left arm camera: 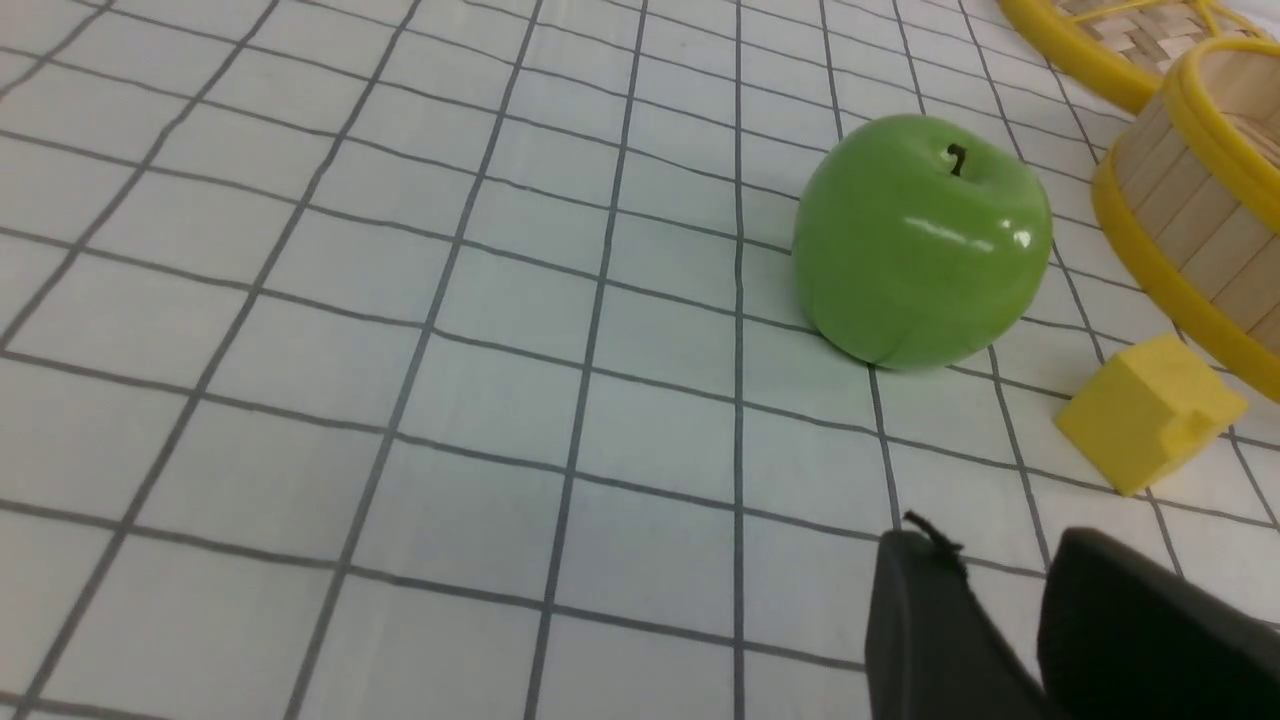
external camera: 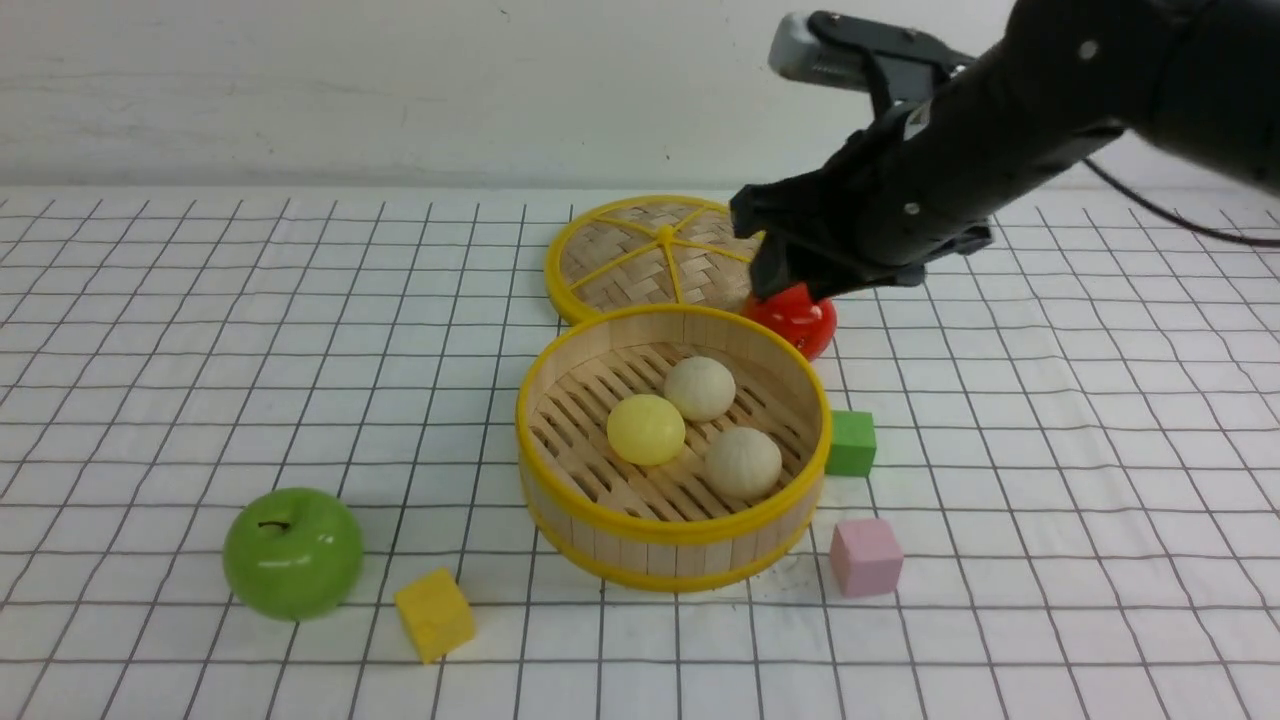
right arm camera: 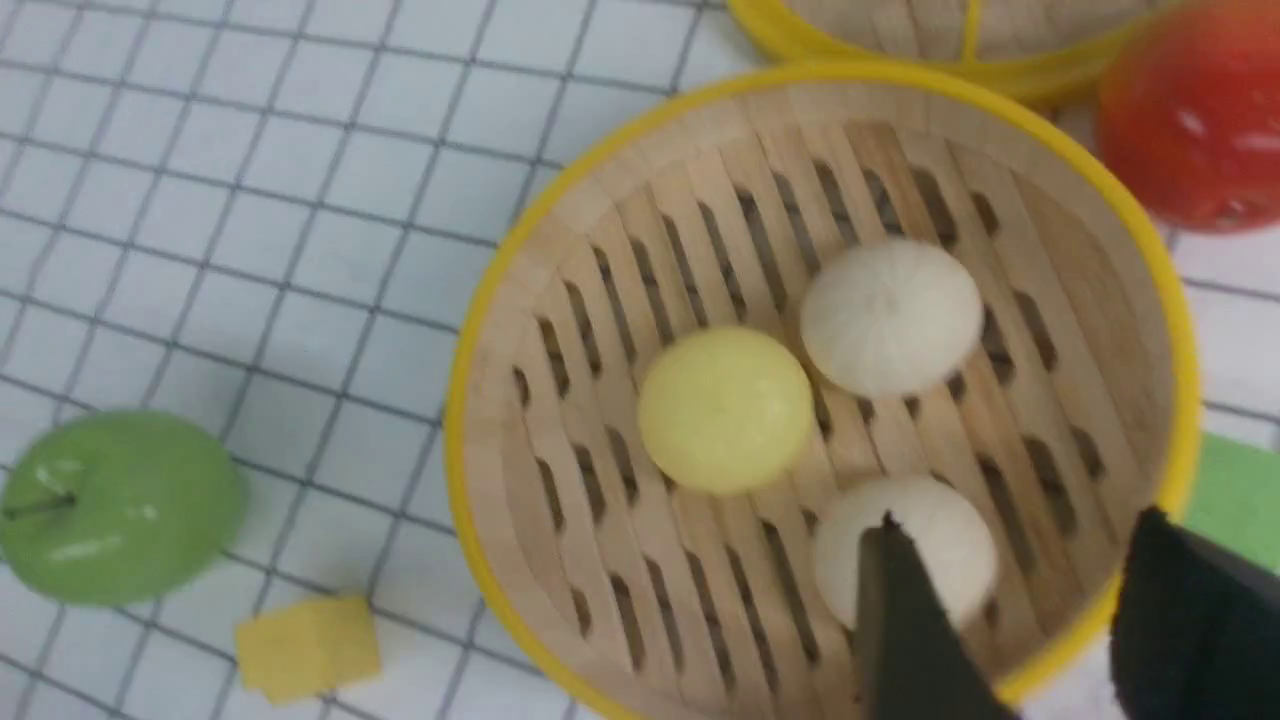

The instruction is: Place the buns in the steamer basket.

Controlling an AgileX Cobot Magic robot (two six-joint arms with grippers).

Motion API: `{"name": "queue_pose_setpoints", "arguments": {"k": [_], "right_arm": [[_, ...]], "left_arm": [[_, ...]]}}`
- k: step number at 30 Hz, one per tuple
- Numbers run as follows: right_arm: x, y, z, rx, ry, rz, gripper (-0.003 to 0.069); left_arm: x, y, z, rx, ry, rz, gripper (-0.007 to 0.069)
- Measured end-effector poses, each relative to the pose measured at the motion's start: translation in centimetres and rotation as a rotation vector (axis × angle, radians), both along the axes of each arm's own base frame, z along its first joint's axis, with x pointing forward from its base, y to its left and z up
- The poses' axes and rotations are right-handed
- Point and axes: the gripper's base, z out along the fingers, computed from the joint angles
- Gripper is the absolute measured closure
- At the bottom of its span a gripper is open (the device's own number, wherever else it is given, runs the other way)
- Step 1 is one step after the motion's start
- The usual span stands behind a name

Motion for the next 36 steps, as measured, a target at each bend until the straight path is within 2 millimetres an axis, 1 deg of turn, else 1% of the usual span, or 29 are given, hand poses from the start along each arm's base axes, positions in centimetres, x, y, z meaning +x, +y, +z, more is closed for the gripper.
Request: {"name": "queue_pose_setpoints", "arguments": {"k": [2,3,5,7,8,9,10,12,17,25,27,29,30,31,32,33,35,36], "right_arm": [[-1.8,-1.3,1.7,-0.087,0.015,0.007,0.0555],[-2.8,-2.1,2.5,-0.13,0.018,0.008,0.0614],[-4.5,-3.4,4.1,-0.201,0.017,0.006,0.0667],[-5.8,-4.3,5.2,-0.236,0.019,0.001,0.0677],[-7.2,-5.1,6.6,-0.255,0.004,-0.008,0.0678],[-7.4,-5.2,6.7,-0.257,0.0,-0.009,0.0678],[-8.2,-5.7,7.6,-0.256,-0.02,-0.014,0.0678],[-9.2,-6.1,8.5,-0.245,-0.045,-0.018,0.0678],[-10.2,-6.6,9.5,-0.233,-0.073,-0.022,0.0678],[-10.3,-6.6,9.6,-0.232,-0.075,-0.022,0.0675],[-10.9,-6.9,10.0,-0.221,-0.089,-0.023,0.0673],[-12.0,-7.3,10.9,-0.198,-0.118,-0.023,0.0671],[-12.2,-7.3,11.0,-0.198,-0.122,-0.02,0.067],[-14.4,-8.5,12.3,-0.206,-0.193,-0.004,0.0669],[-15.3,-9.2,12.7,-0.213,-0.23,-0.004,0.0668],[-15.6,-9.4,12.8,-0.212,-0.24,-0.005,0.0668],[-18.3,-11.7,13.4,-0.211,-0.37,-0.057,0.0669],[-19.8,-12.9,13.3,-0.198,-0.446,-0.095,0.0667]], "left_arm": [[0.0,0.0,0.0,0.0,0.0,0.0,0.0445],[0.0,0.0,0.0,0.0,0.0,0.0,0.0443],[0.0,0.0,0.0,0.0,0.0,0.0,0.0442],[0.0,0.0,0.0,0.0,0.0,0.0,0.0442],[0.0,0.0,0.0,0.0,0.0,0.0,0.044],[0.0,0.0,0.0,0.0,0.0,0.0,0.044],[0.0,0.0,0.0,0.0,0.0,0.0,0.0438],[0.0,0.0,0.0,0.0,0.0,0.0,0.0436],[0.0,0.0,0.0,0.0,0.0,0.0,0.0428],[0.0,0.0,0.0,0.0,0.0,0.0,0.0428],[0.0,0.0,0.0,0.0,0.0,0.0,0.0428],[0.0,0.0,0.0,0.0,0.0,0.0,0.0428],[0.0,0.0,0.0,0.0,0.0,0.0,0.0428],[0.0,0.0,0.0,0.0,0.0,0.0,0.0428],[0.0,0.0,0.0,0.0,0.0,0.0,0.0428],[0.0,0.0,0.0,0.0,0.0,0.0,0.0428],[0.0,0.0,0.0,0.0,0.0,0.0,0.0428],[0.0,0.0,0.0,0.0,0.0,0.0,0.0428]]}}
